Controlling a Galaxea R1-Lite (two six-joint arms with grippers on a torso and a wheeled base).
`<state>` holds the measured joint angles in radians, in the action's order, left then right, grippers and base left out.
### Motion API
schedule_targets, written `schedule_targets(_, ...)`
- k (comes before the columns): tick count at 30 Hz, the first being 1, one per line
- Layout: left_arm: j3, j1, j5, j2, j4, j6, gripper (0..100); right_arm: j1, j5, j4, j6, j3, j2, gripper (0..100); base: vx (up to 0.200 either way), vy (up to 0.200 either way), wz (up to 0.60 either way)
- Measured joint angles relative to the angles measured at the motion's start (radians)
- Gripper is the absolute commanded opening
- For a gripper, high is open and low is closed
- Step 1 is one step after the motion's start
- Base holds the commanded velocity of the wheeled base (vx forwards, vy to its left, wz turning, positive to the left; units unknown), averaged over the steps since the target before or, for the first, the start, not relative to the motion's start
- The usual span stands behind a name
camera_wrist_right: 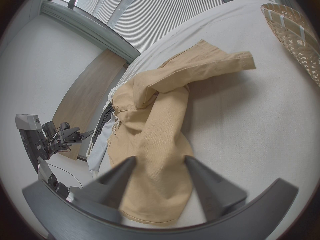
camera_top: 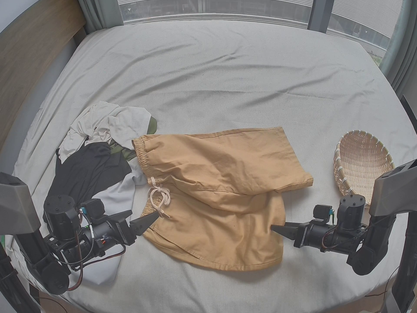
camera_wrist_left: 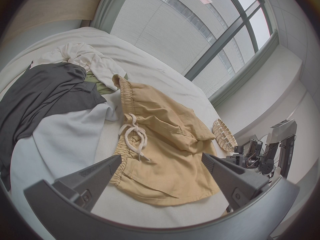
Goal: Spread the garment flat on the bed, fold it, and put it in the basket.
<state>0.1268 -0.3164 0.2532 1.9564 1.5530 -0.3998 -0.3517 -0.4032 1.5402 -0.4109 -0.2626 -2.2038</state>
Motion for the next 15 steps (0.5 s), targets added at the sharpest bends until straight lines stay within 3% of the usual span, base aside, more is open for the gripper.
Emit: schedule_targets(15,-0.012,-0.013,-0.001,0.000,0.000,0.000,100,-0.020,0.005,0.000,0.004,0.142,0.056,0,0.000,0.000,0.00)
